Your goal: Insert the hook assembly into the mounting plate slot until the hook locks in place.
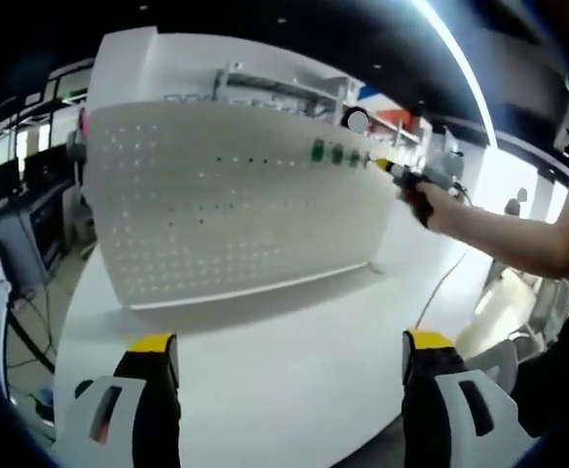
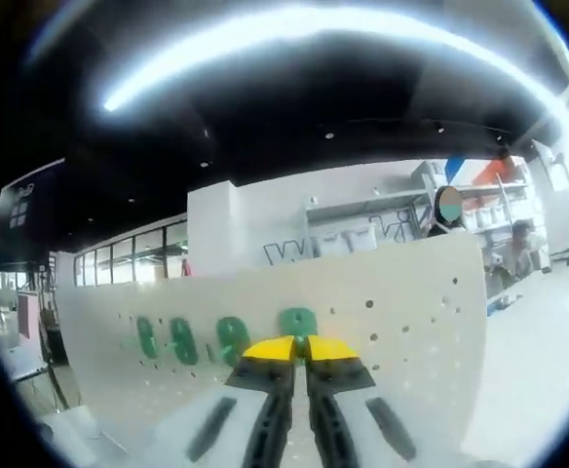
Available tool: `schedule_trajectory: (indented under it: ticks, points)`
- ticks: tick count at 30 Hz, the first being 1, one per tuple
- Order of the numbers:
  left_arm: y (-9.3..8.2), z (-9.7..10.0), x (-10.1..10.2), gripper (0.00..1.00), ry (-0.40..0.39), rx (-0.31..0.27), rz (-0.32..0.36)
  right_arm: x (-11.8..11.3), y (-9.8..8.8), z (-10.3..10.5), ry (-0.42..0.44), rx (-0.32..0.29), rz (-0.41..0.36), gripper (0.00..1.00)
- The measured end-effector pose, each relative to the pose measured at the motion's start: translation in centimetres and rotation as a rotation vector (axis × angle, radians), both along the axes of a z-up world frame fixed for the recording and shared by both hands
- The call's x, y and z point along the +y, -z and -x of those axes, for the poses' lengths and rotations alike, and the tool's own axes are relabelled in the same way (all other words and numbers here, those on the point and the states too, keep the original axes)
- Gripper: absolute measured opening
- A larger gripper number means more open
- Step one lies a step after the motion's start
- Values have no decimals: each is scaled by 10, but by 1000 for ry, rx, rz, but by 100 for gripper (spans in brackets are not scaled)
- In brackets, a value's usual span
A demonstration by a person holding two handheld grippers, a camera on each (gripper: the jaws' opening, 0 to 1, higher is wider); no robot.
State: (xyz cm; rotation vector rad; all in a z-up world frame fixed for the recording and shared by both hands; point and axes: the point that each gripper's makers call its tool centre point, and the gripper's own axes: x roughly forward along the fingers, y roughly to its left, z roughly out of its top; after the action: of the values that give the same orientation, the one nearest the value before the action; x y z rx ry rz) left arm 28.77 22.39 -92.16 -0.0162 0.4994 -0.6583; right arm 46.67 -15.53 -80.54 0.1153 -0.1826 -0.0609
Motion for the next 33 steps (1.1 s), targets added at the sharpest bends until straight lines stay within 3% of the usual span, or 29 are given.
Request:
schedule_trajectory:
  ticks: [2,6,9,12,27,29,31,33]
  points:
    - [0,0,-1,97,4,0,-2,0,0,-1,8,32,39,1]
    - [-1,1,-4,97,10,-3,2,-1,1,0,0,42,-11,1]
    - [-2,1,-3,97,11,-8,-5,-1,0,1,3,53,-8,2]
    - [-2,2,0,97,4,-10,-3,-1,-7,6,26,70,131,2]
    - [-10,8,1,99,8,-37,-4,-16,-35,42,18,22,65,9]
    - [-12,7,2,99,9,-42,-7,-18,-35,46,22,34,69,10]
    - [-14,7,2,99,10,-47,-10,-18,-27,51,30,89,89,11]
    - [-15,8,2,99,11,-49,-9,-15,-27,56,17,87,84,13]
